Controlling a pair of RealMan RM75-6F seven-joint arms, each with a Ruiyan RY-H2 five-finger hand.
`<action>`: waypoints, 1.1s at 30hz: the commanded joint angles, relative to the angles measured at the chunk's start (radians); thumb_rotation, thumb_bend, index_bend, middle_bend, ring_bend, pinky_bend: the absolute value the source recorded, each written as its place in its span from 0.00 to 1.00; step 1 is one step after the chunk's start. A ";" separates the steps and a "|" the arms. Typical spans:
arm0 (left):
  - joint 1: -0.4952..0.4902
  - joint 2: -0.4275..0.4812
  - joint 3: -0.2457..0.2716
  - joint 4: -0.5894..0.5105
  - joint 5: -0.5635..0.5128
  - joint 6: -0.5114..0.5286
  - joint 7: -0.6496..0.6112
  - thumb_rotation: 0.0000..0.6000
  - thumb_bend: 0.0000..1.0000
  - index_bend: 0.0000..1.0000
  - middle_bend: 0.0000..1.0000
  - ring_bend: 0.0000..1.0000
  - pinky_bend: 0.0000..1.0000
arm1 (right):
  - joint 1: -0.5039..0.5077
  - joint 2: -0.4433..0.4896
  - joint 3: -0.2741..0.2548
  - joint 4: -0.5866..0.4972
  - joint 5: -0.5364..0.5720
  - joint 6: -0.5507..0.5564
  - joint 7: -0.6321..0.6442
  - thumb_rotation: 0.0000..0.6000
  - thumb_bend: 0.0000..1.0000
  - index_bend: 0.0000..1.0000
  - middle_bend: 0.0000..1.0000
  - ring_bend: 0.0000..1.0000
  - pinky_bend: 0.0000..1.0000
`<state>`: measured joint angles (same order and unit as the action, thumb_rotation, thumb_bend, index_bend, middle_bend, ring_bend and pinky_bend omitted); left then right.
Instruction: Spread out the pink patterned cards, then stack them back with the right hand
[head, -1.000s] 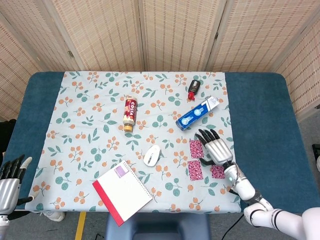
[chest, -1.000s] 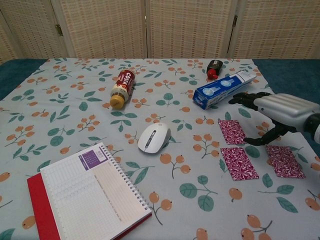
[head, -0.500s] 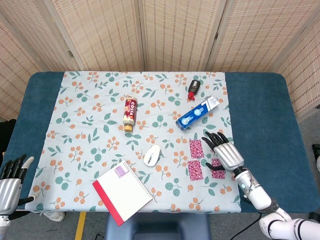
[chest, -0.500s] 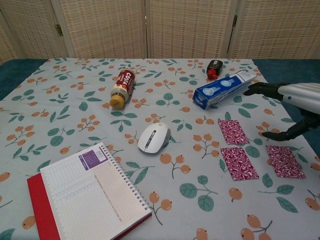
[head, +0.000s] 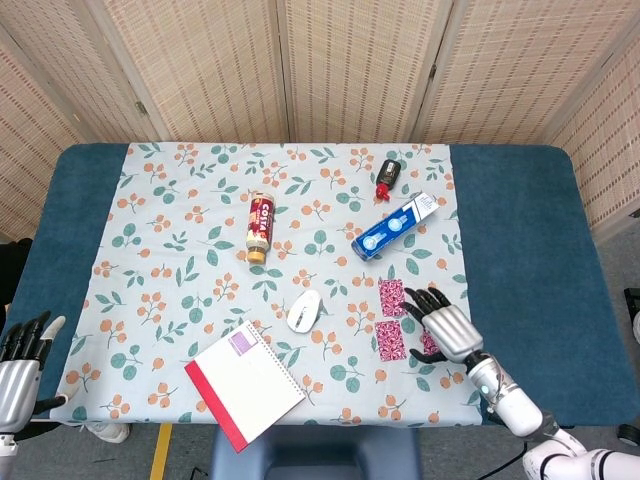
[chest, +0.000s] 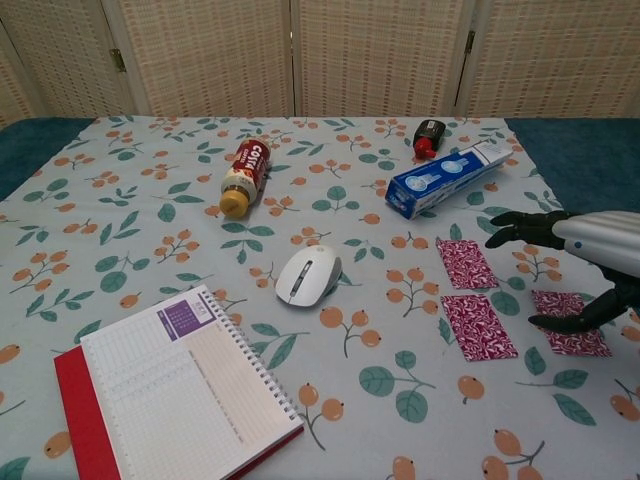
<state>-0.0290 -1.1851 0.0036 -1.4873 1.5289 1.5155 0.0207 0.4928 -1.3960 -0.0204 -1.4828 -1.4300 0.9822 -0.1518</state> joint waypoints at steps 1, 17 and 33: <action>0.001 0.000 0.001 0.002 0.000 0.001 -0.002 1.00 0.18 0.10 0.03 0.07 0.00 | 0.001 -0.007 -0.012 -0.003 -0.007 -0.012 -0.007 0.71 0.34 0.13 0.03 0.00 0.00; 0.001 -0.008 0.001 0.026 -0.005 -0.008 -0.025 1.00 0.18 0.10 0.03 0.07 0.00 | 0.031 -0.067 0.001 0.015 0.053 -0.089 -0.055 0.71 0.34 0.13 0.03 0.00 0.00; 0.000 -0.012 0.001 0.036 -0.013 -0.019 -0.030 1.00 0.18 0.10 0.03 0.07 0.00 | 0.054 -0.100 0.012 0.040 0.104 -0.133 -0.080 0.71 0.34 0.13 0.03 0.00 0.00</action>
<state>-0.0290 -1.1974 0.0042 -1.4514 1.5163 1.4970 -0.0092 0.5468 -1.4961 -0.0087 -1.4428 -1.3261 0.8495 -0.2318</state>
